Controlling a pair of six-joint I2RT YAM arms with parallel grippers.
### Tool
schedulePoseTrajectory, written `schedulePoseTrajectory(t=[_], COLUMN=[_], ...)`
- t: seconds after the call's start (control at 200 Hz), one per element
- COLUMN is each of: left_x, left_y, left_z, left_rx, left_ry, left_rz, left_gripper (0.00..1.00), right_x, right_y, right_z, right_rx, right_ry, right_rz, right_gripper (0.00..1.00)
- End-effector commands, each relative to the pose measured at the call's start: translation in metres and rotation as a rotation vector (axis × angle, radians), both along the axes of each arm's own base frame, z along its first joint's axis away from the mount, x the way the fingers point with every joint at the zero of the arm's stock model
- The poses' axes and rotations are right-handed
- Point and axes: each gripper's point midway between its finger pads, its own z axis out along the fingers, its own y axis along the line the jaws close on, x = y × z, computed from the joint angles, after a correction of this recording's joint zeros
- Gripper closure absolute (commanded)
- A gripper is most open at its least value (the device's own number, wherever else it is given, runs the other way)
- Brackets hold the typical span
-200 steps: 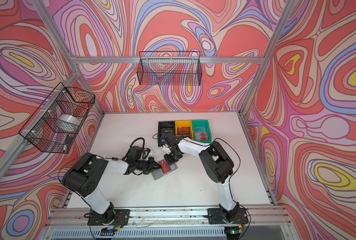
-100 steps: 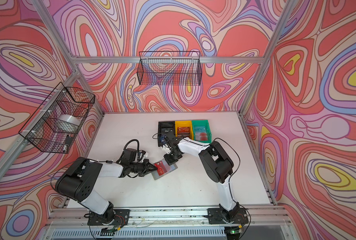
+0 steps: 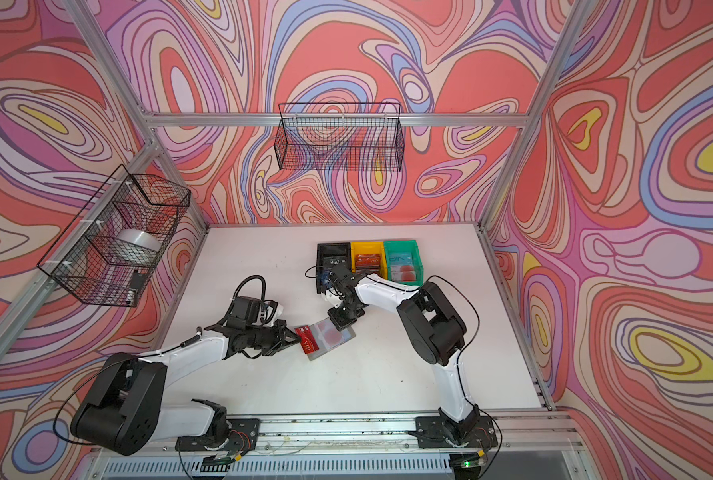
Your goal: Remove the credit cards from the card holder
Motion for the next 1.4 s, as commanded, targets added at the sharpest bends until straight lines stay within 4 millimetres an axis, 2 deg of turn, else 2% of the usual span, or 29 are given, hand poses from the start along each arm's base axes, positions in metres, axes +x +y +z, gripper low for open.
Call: schedulePoseTrajectory(t=[0.0,0.175,0.336,0.646,0.937,1.047,1.057,1.077,1.397], left_x=[-0.007,-0.006,-0.005,-0.005,-0.005,-0.011,-0.003,0.001,-0.006], left_y=[0.009,0.006,0.006,0.007,0.007,0.008,0.006,0.006,0.022], left_z=[-0.012,-0.021,-0.021,-0.023,-0.021,-0.020,-0.011,-0.006,0.034], left_rx=[0.055,0.033,0.036,0.050,0.048,0.058,0.053,0.055,0.153], left_ry=[0.050,0.072,0.073,0.080,0.075,0.080,0.054,0.041,-0.011], left_rz=[0.009,0.007,0.003,0.000,-0.004,-0.016,-0.017,-0.018,-0.021], left_gripper=[1.00,1.00,1.00,1.00,1.00,1.00,1.00,1.00,1.00], right_x=[-0.035,-0.040,-0.045,-0.028,-0.025,-0.024,-0.023,-0.024,-0.020], right_y=[0.000,0.004,0.008,0.008,0.007,0.007,0.007,0.007,0.005], right_z=[-0.031,-0.024,-0.017,0.015,0.010,0.011,0.011,0.011,0.014], right_rx=[-0.050,-0.042,-0.014,0.007,-0.016,-0.015,-0.016,-0.019,-0.033], right_ry=[0.115,0.109,0.094,-0.046,-0.050,-0.051,-0.051,-0.050,-0.068], right_rz=[0.062,0.090,0.129,0.138,0.137,0.135,0.134,0.134,0.126], right_gripper=[0.93,0.93,0.93,0.93,0.93,0.93,0.93,0.93,0.91])
